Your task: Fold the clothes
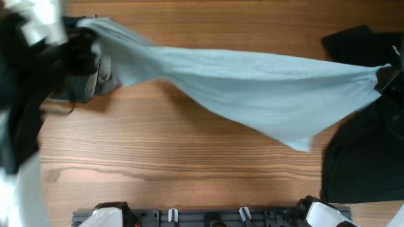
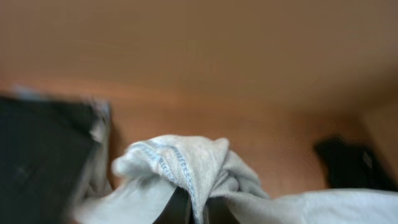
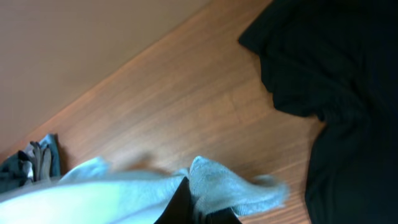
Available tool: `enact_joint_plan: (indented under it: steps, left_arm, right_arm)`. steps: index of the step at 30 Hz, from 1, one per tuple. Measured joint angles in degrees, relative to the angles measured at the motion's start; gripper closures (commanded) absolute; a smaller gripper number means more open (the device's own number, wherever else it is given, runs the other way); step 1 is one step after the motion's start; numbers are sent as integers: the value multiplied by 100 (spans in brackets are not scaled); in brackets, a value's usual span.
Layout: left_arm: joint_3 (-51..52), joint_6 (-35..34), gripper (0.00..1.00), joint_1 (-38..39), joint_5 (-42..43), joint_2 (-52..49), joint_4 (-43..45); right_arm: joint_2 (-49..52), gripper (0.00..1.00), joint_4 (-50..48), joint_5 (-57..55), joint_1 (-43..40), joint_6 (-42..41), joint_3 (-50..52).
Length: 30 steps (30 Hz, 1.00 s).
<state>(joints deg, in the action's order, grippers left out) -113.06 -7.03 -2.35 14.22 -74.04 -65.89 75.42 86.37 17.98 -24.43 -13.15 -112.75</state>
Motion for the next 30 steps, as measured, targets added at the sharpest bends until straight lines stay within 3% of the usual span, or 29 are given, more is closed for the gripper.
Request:
enact_joint_plan:
  steps: [10, 18, 22, 30]
  left_arm:
    - [-190, -22, 96, -256, -442, 1364, 326]
    - [-234, -42, 96, -256, -579, 883, 15]
    - [-227, -39, 96, -256, -210, -212, 356]
    - [-188, -168, 96, -260, 459, -2087, 3364]
  right_arm:
    - [-122, 96, 581, 2, 0, 131, 0]
    - [-216, 96, 404, 348, 0, 136, 0]
    - [238, 96, -468, 439, 208, -61, 11]
    - [1368, 95, -4631, 1217, 844, -660, 63]
